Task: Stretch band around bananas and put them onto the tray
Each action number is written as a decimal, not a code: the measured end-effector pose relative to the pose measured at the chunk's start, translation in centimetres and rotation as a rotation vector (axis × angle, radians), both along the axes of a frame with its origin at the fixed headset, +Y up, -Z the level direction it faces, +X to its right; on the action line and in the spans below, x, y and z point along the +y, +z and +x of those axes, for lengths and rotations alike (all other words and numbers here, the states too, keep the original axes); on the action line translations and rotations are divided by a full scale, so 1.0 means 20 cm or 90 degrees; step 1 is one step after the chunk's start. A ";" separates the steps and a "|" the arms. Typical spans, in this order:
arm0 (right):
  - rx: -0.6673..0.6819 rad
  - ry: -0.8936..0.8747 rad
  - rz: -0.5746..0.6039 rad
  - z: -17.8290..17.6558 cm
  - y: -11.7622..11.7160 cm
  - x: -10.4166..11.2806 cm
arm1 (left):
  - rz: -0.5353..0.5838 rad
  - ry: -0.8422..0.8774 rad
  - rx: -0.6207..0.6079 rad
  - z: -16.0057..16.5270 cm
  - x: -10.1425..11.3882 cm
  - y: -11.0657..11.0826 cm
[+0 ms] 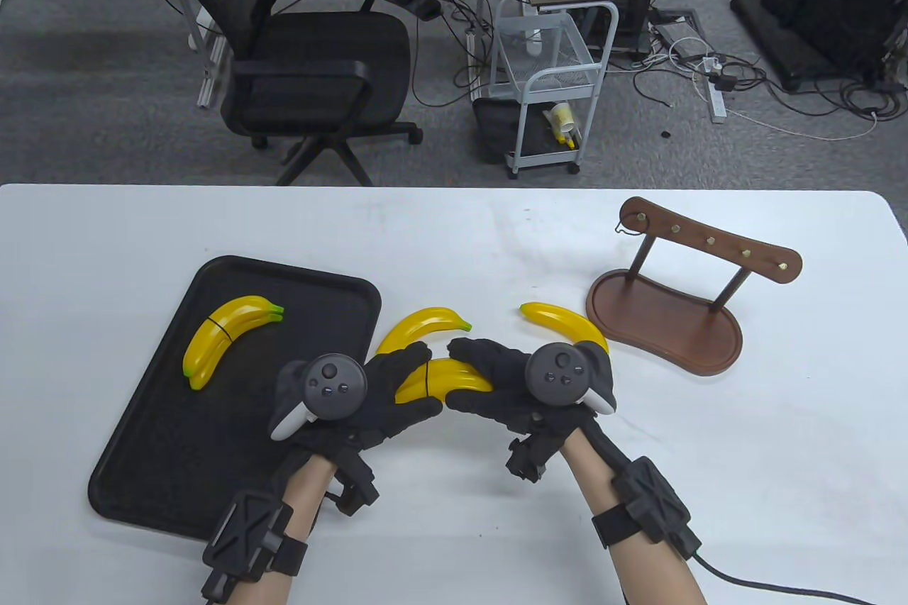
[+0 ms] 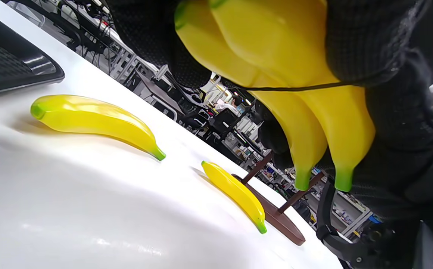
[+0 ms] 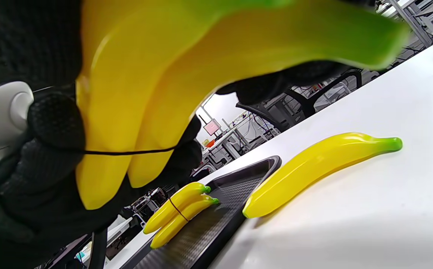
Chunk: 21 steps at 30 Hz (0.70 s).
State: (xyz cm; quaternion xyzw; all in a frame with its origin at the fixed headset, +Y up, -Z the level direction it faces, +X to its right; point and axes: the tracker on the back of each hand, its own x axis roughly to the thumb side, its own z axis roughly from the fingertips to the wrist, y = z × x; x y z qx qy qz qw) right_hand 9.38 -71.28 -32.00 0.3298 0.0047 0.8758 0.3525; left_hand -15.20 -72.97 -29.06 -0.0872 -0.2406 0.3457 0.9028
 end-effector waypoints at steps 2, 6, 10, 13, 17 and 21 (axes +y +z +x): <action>0.006 0.003 -0.003 -0.01 0.00 -0.01 | -0.001 -0.002 -0.002 0.00 0.00 0.00; 0.015 0.012 0.002 -0.02 0.01 0.00 | 0.001 -0.005 -0.004 0.01 0.00 0.00; 0.016 0.018 0.005 -0.02 0.01 -0.01 | -0.003 -0.005 -0.009 0.01 -0.01 0.00; 0.014 0.027 0.007 -0.03 0.01 -0.02 | -0.005 -0.008 -0.009 0.01 -0.02 0.00; 0.005 0.062 0.023 -0.04 0.02 0.00 | 0.001 -0.010 -0.004 0.01 -0.02 0.00; 0.001 0.095 0.056 -0.06 0.05 0.03 | 0.008 -0.014 0.015 0.00 -0.01 0.00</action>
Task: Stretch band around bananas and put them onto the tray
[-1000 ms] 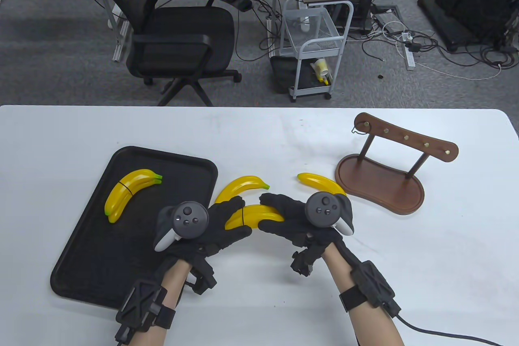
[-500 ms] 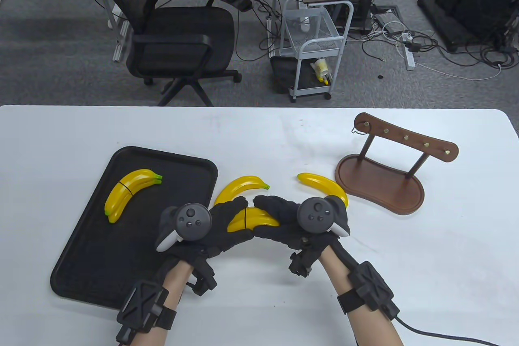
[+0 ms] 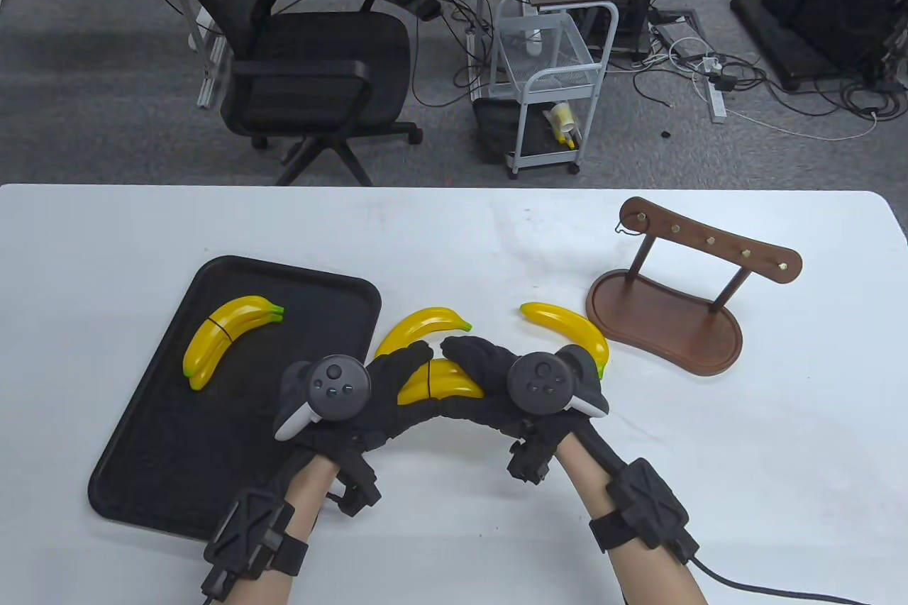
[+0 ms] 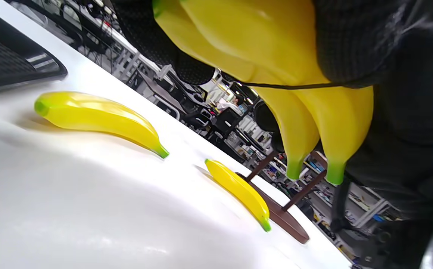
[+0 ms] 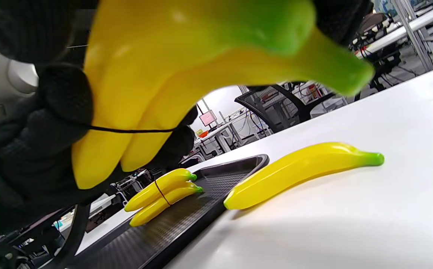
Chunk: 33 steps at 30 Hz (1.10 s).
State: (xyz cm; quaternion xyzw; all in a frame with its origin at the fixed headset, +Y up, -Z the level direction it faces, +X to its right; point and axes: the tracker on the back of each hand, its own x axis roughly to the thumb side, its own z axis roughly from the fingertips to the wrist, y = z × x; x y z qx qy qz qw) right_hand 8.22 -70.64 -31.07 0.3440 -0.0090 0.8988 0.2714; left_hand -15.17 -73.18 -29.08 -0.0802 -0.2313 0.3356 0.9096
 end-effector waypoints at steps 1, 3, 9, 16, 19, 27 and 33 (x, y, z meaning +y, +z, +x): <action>0.001 0.011 0.001 -0.01 0.01 0.00 | 0.004 -0.007 0.003 -0.01 0.00 0.00; -0.003 0.034 0.025 -0.03 0.03 0.00 | 0.004 -0.003 0.011 -0.01 0.00 0.00; -0.030 0.088 0.093 -0.07 0.05 0.00 | 0.039 -0.035 0.031 0.01 0.01 0.01; -0.043 0.078 0.125 -0.06 0.06 0.01 | 0.044 -0.035 0.026 0.02 0.02 0.02; -0.032 0.055 0.117 -0.05 0.05 0.01 | 0.035 -0.020 0.019 0.01 0.02 0.01; 0.007 0.009 0.055 0.00 0.02 -0.02 | 0.034 -0.020 0.011 0.01 0.02 0.01; 0.009 0.008 0.033 0.01 0.00 -0.03 | 0.032 -0.022 0.017 0.00 0.02 0.01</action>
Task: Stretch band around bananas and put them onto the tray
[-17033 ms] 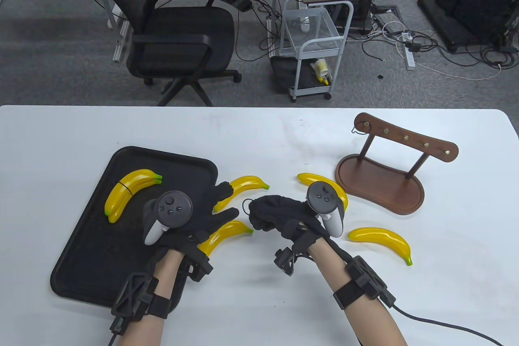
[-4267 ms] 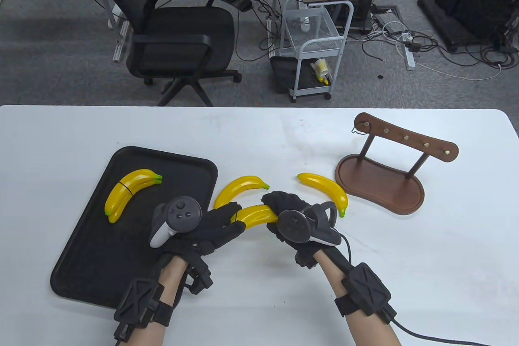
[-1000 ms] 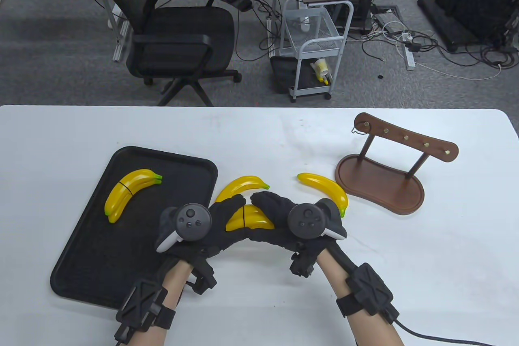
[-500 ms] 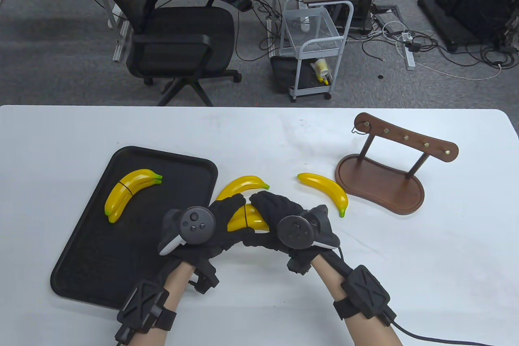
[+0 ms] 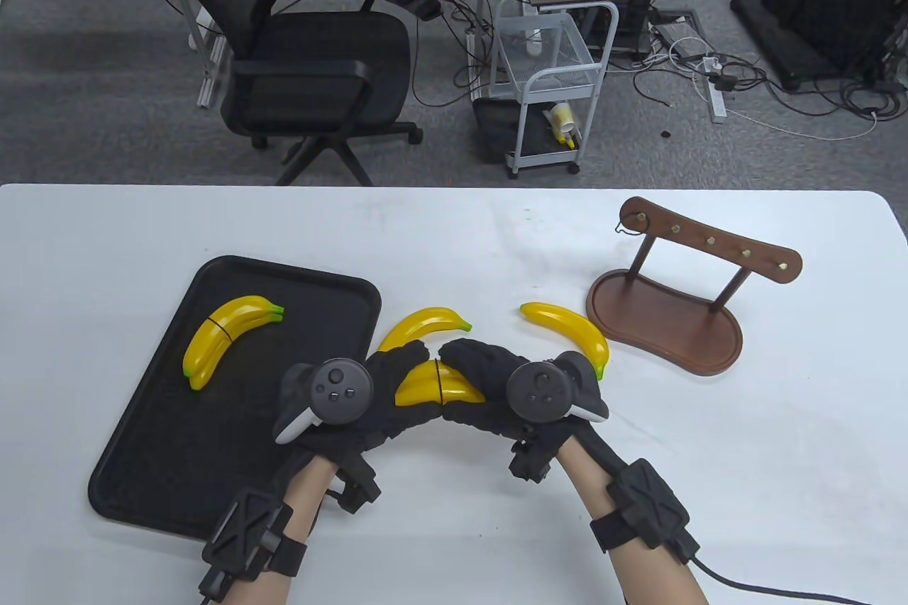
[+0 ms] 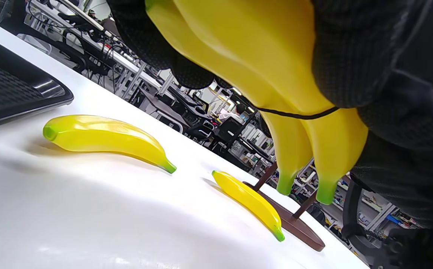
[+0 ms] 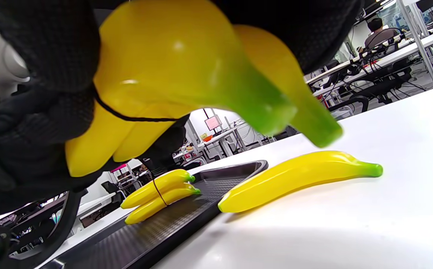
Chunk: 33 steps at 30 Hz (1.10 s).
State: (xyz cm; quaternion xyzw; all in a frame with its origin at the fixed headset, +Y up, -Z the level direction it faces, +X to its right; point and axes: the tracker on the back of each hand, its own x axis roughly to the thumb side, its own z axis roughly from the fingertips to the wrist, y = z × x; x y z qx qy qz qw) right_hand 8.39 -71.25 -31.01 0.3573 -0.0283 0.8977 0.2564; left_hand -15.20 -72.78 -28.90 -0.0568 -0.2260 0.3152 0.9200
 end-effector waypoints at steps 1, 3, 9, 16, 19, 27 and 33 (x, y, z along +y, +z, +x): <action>-0.001 -0.001 0.000 0.00 0.00 0.00 | -0.004 0.005 0.003 -0.01 0.00 0.00; -0.005 0.006 0.006 0.00 0.00 0.01 | -0.013 0.020 0.005 -0.02 -0.01 -0.01; -0.031 0.011 0.062 -0.02 0.03 0.02 | -0.078 0.088 0.013 -0.06 -0.02 -0.03; -0.072 0.031 0.159 -0.04 0.06 0.06 | -0.149 0.138 0.033 -0.09 -0.06 -0.06; -0.068 0.034 0.175 -0.05 0.07 0.06 | -0.183 0.169 0.031 -0.10 -0.09 -0.07; -0.070 0.060 0.196 -0.06 0.08 0.06 | -0.229 0.195 0.012 -0.10 -0.10 -0.07; -0.076 0.046 0.185 -0.05 0.07 0.06 | -0.253 0.206 -0.008 -0.09 -0.10 -0.07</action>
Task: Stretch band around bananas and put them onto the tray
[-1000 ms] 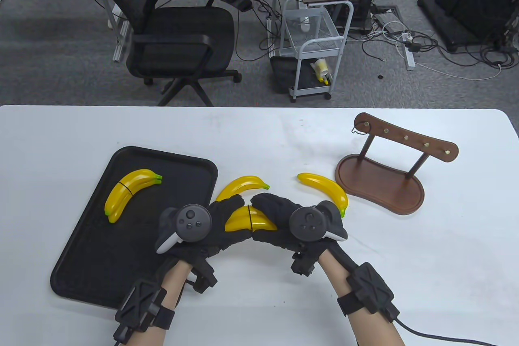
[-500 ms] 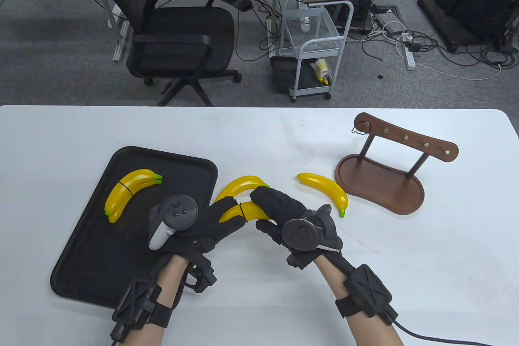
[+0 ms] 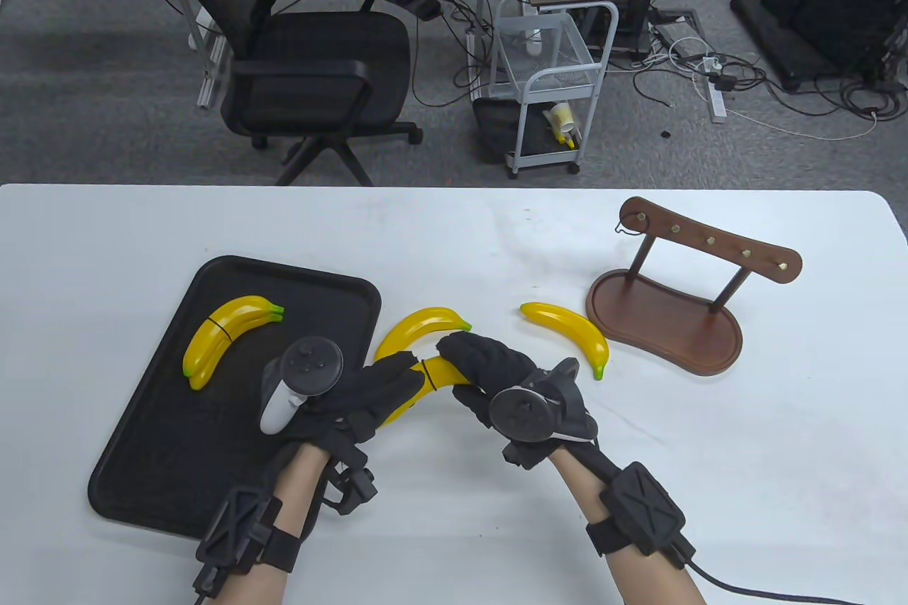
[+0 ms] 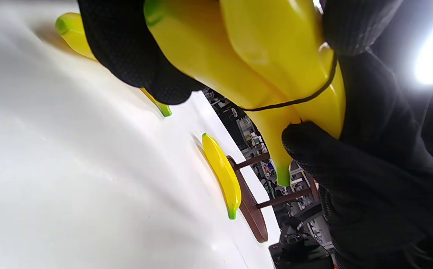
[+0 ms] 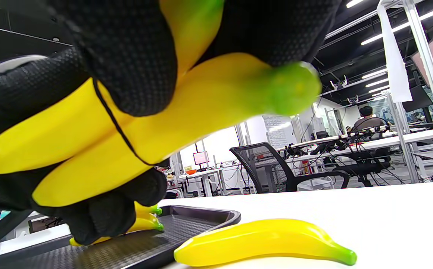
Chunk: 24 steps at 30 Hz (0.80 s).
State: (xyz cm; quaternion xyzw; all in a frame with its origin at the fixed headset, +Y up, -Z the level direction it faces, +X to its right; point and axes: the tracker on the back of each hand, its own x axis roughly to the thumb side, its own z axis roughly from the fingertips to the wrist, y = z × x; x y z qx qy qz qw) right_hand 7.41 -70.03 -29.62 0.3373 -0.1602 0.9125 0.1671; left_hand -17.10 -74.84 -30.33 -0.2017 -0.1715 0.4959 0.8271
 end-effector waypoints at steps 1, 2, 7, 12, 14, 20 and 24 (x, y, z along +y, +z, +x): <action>-0.001 0.000 -0.001 0.00 0.00 0.00 | 0.002 0.008 0.000 0.00 0.00 0.00; -0.002 0.000 -0.002 0.00 0.00 0.00 | 0.011 0.014 0.006 -0.01 0.01 0.00; -0.022 -0.009 -0.012 0.01 0.00 0.02 | 0.109 -0.012 0.036 -0.04 0.09 0.02; -0.045 -0.038 -0.053 0.02 -0.02 0.03 | 0.221 -0.090 0.043 0.00 0.17 0.06; -0.055 -0.060 -0.079 0.03 -0.03 0.02 | 0.262 -0.147 0.048 0.02 0.19 0.08; -0.056 -0.096 -0.135 0.04 -0.05 -0.01 | 0.313 -0.257 0.071 0.07 0.19 0.10; -0.052 -0.098 -0.155 0.03 -0.06 -0.03 | 0.328 -0.308 0.072 0.09 0.19 0.10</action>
